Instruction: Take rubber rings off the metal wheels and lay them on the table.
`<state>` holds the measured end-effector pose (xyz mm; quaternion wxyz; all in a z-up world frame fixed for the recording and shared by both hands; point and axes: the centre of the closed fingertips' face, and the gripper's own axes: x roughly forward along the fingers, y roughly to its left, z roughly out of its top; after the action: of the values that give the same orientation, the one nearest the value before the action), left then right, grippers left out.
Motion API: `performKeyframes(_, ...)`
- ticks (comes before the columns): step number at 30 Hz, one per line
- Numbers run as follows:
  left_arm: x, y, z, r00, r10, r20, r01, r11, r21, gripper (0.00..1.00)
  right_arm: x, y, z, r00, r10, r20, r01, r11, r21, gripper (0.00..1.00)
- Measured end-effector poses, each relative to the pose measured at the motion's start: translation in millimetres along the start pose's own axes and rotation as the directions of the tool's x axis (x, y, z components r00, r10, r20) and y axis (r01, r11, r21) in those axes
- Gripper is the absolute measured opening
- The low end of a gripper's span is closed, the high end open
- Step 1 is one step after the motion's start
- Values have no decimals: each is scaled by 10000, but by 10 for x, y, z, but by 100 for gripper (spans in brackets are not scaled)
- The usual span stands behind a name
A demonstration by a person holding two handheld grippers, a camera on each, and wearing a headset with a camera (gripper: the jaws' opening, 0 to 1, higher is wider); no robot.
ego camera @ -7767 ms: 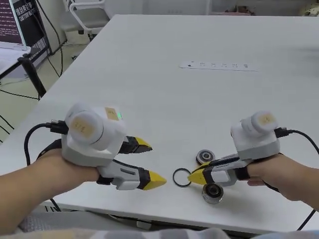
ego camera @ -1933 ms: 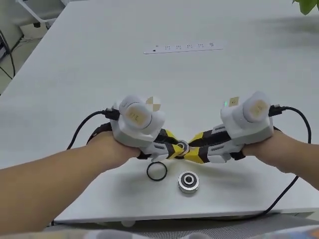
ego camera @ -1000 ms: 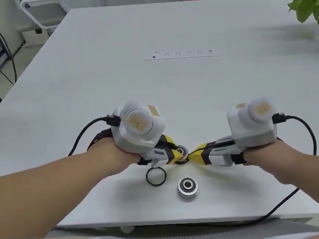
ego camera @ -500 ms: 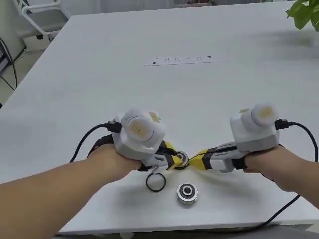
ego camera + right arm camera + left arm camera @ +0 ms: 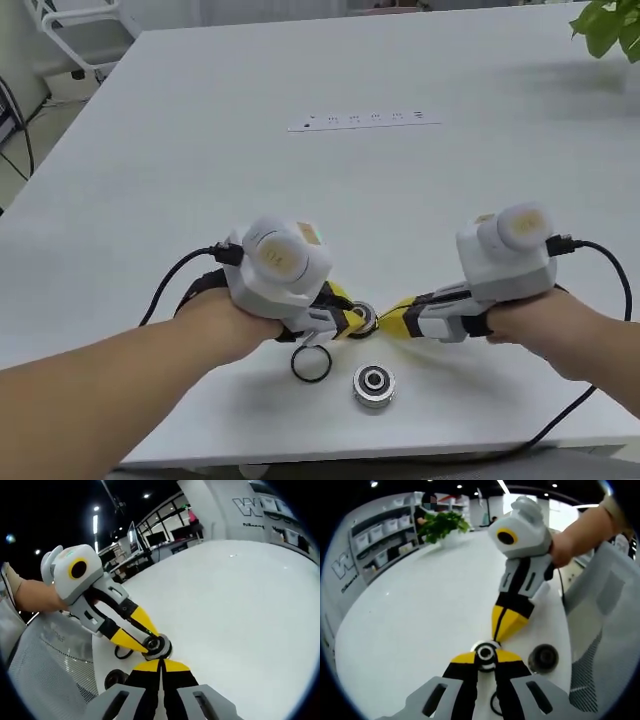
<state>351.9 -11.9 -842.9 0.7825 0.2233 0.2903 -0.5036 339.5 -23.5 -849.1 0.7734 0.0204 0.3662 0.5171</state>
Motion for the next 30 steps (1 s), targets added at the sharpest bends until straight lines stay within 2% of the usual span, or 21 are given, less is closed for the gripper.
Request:
performKeyframes(3, 0, -1, -1, 10000, 24, 6, -24, 10000, -21, 12, 2, -38, 4, 9997, 19, 262, -42, 9961, 876, 0)
performKeyframes(5, 0, -3, -1, 10000, 40, -8, -40, 10000, -25, 12, -3, -91, 19, 9991, -9, 433, -38, 9940, 1096, 0)
performKeyframes(7, 0, -3, -1, 10000, 69, -11, -69, 10000, -30, 12, -12, -71, 51, 9979, 35, 646, -128, 9894, 1446, 0)
performKeyframes(17, -4, -4, 2, 9999, 156, -70, -156, 9999, -37, 12, -2, -8, 95, 9963, 69, 851, -187, 9902, 1386, 0)
performKeyframes(30, 1, 1, 3, 9994, 287, -177, -286, 9996, 54, 12, 8, -21, 125, 9968, 14, 805, -116, 9919, 1264, 0)
